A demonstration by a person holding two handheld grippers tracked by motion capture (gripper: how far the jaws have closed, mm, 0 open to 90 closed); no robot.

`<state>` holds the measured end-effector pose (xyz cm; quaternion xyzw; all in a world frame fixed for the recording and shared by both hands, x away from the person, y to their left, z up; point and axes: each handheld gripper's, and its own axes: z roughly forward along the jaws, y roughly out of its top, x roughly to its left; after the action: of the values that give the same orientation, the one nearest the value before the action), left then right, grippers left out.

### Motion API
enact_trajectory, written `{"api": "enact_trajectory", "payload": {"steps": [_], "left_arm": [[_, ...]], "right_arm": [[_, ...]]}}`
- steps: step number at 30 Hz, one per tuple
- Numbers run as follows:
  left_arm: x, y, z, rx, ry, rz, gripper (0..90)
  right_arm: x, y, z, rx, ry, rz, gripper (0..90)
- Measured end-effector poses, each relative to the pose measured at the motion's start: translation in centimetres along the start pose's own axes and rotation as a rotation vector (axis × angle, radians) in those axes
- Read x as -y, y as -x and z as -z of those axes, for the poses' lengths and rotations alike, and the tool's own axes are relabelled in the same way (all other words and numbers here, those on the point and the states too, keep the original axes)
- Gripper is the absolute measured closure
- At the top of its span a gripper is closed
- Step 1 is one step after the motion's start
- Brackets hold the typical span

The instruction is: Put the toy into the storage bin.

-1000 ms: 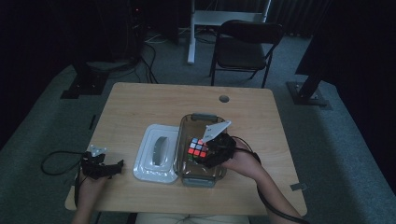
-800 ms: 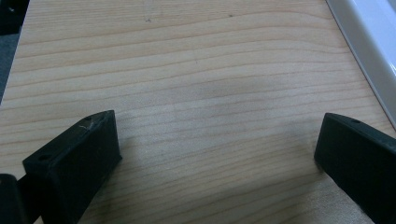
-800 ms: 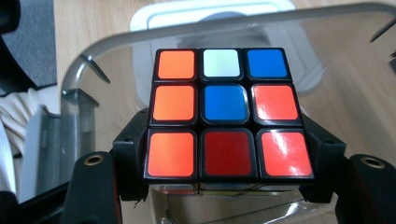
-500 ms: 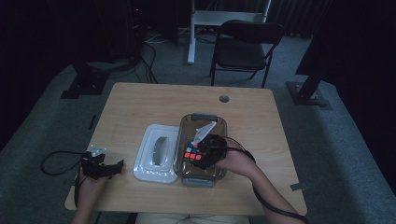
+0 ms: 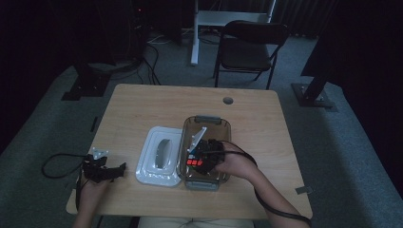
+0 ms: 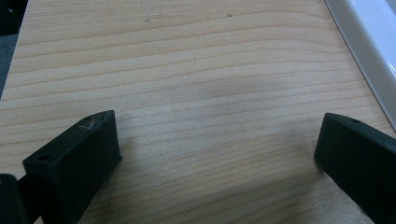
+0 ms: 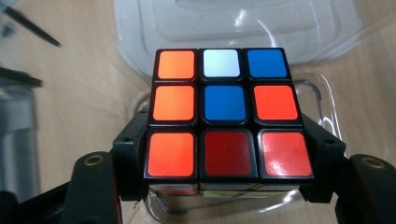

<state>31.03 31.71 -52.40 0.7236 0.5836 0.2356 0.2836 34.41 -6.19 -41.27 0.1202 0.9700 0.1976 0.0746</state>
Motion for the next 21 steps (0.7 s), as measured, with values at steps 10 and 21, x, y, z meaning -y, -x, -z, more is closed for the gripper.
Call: {"api": "enact_trajectory", "payload": {"steps": [10,21], "left_arm": [[0.0,0.0,0.0,0.001,0.000,-0.001,0.6],[0.0,0.0,0.0,0.002,-0.001,-0.002,0.7]], "right_arm": [[-0.6,-0.6,-1.5,-0.011,-0.116,0.071,33.6],[-1.3,-0.2,-1.0,-0.040,-0.148,0.098,33.6]]}}
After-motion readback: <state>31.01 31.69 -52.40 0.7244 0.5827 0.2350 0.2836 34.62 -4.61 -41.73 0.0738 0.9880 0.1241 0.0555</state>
